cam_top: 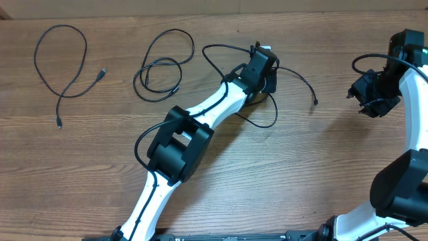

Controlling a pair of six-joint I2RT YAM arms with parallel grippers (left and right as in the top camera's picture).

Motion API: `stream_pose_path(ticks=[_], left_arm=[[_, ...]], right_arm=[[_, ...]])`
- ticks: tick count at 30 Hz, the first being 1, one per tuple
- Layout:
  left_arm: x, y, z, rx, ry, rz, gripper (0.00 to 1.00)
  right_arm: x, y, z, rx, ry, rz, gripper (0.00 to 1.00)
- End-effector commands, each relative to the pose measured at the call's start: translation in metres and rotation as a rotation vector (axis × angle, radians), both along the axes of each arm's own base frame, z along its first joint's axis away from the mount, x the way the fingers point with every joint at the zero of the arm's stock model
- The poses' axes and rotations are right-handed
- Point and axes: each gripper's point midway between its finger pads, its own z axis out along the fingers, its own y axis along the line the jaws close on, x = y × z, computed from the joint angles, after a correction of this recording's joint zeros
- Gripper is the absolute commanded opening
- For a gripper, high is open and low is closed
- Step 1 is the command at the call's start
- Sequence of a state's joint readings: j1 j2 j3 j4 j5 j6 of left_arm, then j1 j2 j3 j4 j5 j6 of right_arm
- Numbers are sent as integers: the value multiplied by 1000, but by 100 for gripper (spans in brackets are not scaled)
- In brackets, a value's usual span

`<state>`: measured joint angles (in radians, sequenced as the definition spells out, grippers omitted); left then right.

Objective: Untangle cables

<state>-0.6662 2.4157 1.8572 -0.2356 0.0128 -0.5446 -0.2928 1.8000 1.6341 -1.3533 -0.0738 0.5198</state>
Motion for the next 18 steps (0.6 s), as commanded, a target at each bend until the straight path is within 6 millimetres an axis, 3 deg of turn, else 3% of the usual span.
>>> stream_pose_path(ticks=[1, 3, 4, 6, 9, 12, 14, 15, 16, 18], left_arm=[[-7, -4, -25, 8, 37, -6, 29], [-8, -4, -30, 9, 45, -8, 16], [-8, -4, -30, 10, 46, -9, 5], [-6, -6, -23, 2, 34, -10, 4], [4, 3, 13, 30, -22, -52, 4], [10, 29, 71, 90, -57, -83, 4], [8, 75, 150, 137, -87, -74, 4], [7, 84, 163, 144, -93, -67, 4], [4, 111, 198, 163, -113, -33, 4], [1, 148, 236, 181, -142, 34, 4]], right_arm=[[2, 1, 1, -8, -8, 6, 47], [2, 1, 1, -8, -8, 6, 47], [2, 1, 1, -8, -9, 6, 47], [3, 0, 1, -9, -13, 6, 47], [4, 0, 2, -10, -16, 6, 47], [4, 0, 2, -10, -16, 6, 46], [4, 0, 2, -10, -16, 2, 46], [4, 0, 2, -9, -17, 2, 46], [4, 1, 2, -5, -18, 2, 46], [5, 2, 2, 1, -21, 3, 46]])
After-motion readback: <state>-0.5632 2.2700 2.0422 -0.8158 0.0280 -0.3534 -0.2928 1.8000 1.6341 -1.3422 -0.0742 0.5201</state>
